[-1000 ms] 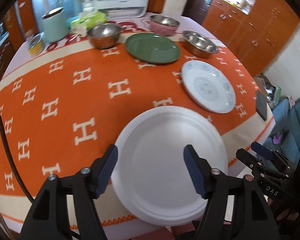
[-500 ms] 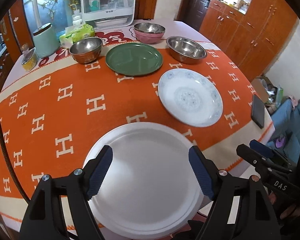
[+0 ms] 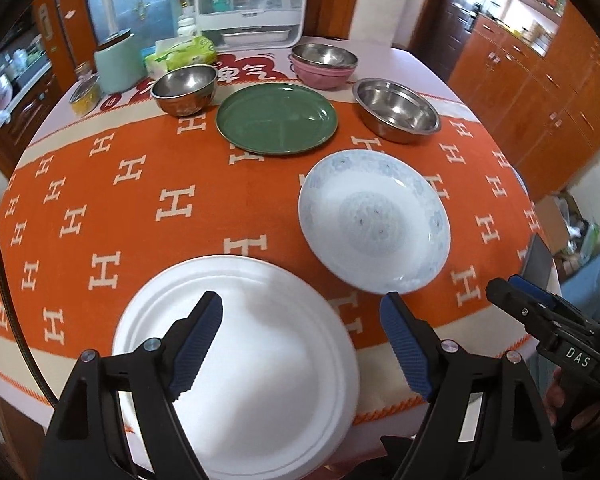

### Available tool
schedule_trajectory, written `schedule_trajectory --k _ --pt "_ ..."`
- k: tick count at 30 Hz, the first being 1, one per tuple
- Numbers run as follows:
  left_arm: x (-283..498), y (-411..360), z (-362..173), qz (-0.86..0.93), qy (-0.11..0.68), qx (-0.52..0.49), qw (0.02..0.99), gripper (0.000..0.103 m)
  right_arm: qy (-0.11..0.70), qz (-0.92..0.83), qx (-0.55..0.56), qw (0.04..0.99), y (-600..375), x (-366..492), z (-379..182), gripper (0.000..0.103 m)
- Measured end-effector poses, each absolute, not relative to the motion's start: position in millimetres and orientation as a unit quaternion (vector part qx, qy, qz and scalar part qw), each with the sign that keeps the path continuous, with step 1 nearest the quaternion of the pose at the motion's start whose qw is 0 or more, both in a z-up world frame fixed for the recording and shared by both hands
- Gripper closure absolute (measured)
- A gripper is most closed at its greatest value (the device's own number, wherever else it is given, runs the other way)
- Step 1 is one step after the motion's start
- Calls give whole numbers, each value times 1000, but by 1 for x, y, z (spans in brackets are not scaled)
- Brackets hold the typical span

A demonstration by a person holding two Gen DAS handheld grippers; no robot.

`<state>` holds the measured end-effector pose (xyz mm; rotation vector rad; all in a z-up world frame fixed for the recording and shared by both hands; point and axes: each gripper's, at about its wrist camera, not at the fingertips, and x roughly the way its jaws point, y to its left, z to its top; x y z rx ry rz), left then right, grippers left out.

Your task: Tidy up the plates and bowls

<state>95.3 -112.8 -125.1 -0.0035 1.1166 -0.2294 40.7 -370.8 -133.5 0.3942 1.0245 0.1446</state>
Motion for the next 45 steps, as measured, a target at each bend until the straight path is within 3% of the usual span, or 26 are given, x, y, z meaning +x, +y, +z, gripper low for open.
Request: schedule_trajectory --k 21,35,41,45 --pt "164 -130 -159 -25 569 -90 817 23 522 139 183 821 -414 125 -167 31" --pt "200 -138 -216 -29 641 -102 760 25 581 182 204 767 -405 150 -210 61" --pt "214 -145 -229 -34 654 -92 750 38 582 221 207 755 -396 157 -217 63" --pt "220 -146 -236 -29 662 -91 743 58 580 232 205 753 -394 159 -218 65"
